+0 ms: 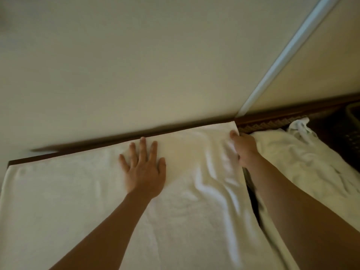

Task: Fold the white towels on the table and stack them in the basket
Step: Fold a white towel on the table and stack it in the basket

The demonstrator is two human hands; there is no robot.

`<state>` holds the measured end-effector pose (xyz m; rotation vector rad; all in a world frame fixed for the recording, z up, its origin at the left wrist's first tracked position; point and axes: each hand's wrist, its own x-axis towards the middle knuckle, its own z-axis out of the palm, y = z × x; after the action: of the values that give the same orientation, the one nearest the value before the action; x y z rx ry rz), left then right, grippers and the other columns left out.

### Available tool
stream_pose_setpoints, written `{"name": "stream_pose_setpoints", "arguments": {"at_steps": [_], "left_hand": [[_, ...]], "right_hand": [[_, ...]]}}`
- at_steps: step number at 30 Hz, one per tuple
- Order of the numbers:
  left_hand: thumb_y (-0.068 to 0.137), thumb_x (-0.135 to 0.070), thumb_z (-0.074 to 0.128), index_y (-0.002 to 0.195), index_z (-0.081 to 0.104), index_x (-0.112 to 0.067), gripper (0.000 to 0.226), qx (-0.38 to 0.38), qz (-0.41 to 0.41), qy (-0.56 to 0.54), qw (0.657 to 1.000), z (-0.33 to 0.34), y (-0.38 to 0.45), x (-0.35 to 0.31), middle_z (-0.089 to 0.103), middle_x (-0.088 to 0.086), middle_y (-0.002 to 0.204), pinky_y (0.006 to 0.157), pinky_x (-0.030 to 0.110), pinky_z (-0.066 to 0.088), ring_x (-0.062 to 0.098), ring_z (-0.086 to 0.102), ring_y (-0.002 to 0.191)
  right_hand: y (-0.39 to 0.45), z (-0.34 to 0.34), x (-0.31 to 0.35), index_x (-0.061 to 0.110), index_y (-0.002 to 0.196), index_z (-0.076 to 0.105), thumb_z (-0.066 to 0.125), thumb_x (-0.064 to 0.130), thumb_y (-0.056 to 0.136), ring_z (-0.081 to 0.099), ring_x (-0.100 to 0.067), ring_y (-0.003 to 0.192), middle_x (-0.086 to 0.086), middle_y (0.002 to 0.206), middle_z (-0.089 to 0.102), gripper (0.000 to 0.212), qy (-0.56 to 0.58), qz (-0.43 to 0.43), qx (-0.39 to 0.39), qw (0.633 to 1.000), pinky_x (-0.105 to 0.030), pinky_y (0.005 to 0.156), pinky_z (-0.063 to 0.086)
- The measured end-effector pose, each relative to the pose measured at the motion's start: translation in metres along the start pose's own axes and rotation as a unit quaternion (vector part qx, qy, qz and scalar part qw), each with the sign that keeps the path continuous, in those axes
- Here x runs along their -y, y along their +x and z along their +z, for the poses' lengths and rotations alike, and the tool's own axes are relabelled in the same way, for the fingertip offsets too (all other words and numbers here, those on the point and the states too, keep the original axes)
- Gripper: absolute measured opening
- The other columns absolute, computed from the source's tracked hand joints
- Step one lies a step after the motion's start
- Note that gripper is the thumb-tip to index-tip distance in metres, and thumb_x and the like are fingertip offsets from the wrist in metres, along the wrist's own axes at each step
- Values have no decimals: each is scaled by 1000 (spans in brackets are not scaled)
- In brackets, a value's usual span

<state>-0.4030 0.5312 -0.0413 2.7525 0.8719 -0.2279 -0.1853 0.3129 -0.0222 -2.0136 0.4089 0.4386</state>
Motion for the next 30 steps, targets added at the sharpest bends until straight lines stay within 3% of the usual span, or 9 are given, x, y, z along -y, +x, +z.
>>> {"name": "stream_pose_setpoints", "arguments": {"at_steps": [2, 4, 8, 16, 19, 21, 23, 25, 30], "left_hand": [[99, -61, 4, 163, -5, -38, 68, -10, 1, 13, 1000, 2, 1, 1, -18, -5, 170, 124, 58, -7, 26, -15, 157], [97, -63, 1, 162, -5, -39, 70, -13, 0, 14, 1000, 2, 2, -1, -18, -5, 170, 125, 56, -7, 25, -15, 157], [99, -62, 1, 161, -9, -39, 67, -8, -15, 24, 1000, -2, 7, -4, -21, -6, 170, 125, 56, -7, 25, -16, 157], [104, -51, 17, 163, 3, -34, 63, -15, -9, -32, 999, 0, 8, -51, -14, -1, 171, 123, 62, -9, 32, -15, 156], [101, -56, 10, 163, 4, -35, 66, -10, 43, -12, 999, 8, 8, -70, -13, 1, 171, 122, 64, -9, 33, -16, 156], [99, -59, 5, 163, 1, -37, 68, 0, 46, -2, 999, 11, 10, -73, -17, 0, 171, 122, 63, -9, 31, -18, 156], [99, -61, 3, 163, -1, -37, 68, 4, 47, 8, 999, 10, 9, -65, -18, -1, 170, 123, 62, -7, 28, -18, 156], [98, -65, 2, 163, 0, -39, 70, 0, 50, 16, 999, 7, 10, -48, -16, -3, 171, 124, 61, -5, 26, -15, 157], [95, -72, 3, 162, -4, -41, 74, -7, -12, 36, 999, -8, -3, 43, -17, -6, 170, 124, 59, -6, 24, -11, 158]], "right_hand": [[7, -2, 7, 10, 81, 59, 56, 33, 102, 56, -26, 75, -6, 80, 57, 31, -16, -79, -42, 996, -39, 71, 47], [15, 3, 13, 14, 70, 50, 56, 29, 102, 47, -20, 64, -2, 72, 49, 36, -19, -109, -57, 992, -34, 65, 37], [24, 18, 11, 10, 104, 58, 59, 32, 101, 57, -18, 77, -5, 97, 58, 23, 1, -73, -41, 996, -33, 73, 44], [24, 19, 9, 13, 116, 53, 55, 27, 98, 58, -34, 109, -10, 119, 57, 23, -100, -186, -67, 975, -42, 86, 49], [-1, 26, 1, 17, 133, 51, 57, 31, 94, 47, -39, 128, -14, 145, 46, 42, -291, -282, -166, 899, -53, 96, 41], [-34, 41, -6, 23, 144, 47, 49, 36, 97, 34, -35, 144, -11, 160, 35, 49, -356, -380, -77, 850, -57, 109, 32], [-61, 60, -19, 28, 161, 23, 32, 43, 105, 2, -27, 158, -2, 172, 6, 58, -428, -392, 72, 811, -58, 123, 7], [-67, 64, -31, 30, 164, 2, 19, 50, 106, -15, -23, 157, 4, 172, -11, 63, -470, -372, 92, 795, -55, 125, -7], [-65, 64, -30, 32, 164, -4, 11, 53, 104, -16, -23, 157, 7, 171, -14, 65, -490, -362, 83, 788, -55, 125, -6]]}}
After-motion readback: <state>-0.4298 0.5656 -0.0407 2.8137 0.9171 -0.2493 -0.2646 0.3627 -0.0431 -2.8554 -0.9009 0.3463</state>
